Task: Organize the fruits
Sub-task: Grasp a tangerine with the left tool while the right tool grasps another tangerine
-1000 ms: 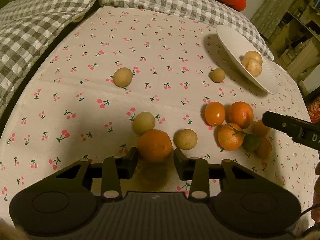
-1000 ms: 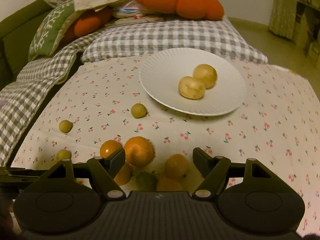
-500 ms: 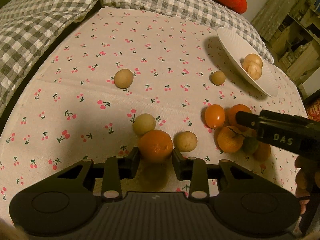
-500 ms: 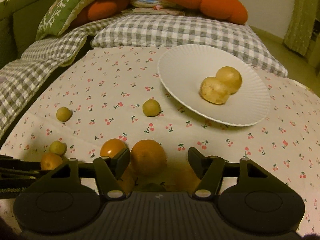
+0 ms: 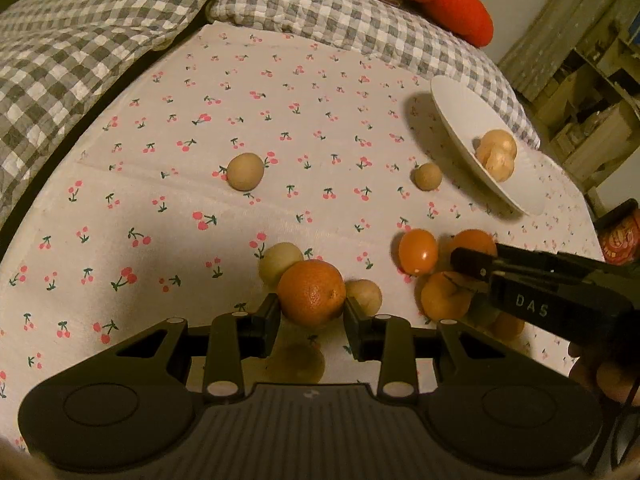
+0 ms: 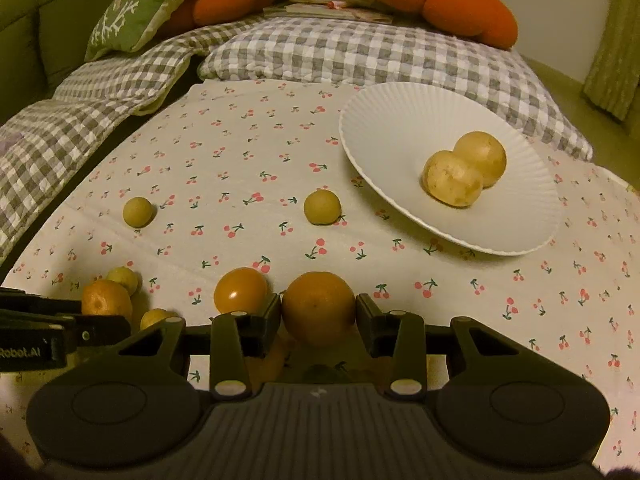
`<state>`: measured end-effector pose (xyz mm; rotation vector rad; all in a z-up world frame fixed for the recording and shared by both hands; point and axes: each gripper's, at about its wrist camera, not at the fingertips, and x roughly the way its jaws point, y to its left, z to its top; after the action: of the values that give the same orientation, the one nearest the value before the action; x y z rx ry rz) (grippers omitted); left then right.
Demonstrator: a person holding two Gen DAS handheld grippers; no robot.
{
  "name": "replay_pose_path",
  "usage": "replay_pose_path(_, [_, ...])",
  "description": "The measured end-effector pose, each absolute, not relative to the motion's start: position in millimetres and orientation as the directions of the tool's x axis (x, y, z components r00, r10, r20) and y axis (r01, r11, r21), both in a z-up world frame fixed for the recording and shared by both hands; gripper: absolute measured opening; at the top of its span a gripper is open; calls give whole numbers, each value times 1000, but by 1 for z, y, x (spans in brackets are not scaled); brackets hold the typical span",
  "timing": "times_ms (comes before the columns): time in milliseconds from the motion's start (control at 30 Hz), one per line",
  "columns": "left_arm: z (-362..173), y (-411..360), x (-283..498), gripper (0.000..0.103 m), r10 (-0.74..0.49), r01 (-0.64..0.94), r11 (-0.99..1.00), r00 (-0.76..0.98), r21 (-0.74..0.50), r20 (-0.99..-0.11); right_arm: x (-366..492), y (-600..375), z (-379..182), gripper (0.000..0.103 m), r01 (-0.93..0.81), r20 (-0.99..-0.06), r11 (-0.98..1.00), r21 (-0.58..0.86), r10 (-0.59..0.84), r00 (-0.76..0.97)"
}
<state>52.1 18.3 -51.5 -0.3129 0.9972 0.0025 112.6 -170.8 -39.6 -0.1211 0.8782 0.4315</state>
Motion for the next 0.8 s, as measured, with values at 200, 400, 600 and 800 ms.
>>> replay_pose_path(200, [-44, 20, 51, 20, -176, -133, 945, 563, -298, -807, 111, -174, -35, 37, -407, -754, 909, 92, 330, 567])
replay_pose_path(400, [-40, 22, 51, 20, -194, -127, 938, 579, -323, -792, 110, -175, -35, 37, -399, -753, 912, 98, 330, 569])
replay_pose_path(600, [-38, 21, 51, 20, -206, -125, 933, 584, -338, -785, 109, -177, -32, 37, -401, -748, 909, 109, 341, 569])
replay_pose_path(800, [-34, 19, 50, 20, -201, -113, 938, 595, -328, -778, 107, -180, -30, 37, -398, -741, 910, 119, 348, 575])
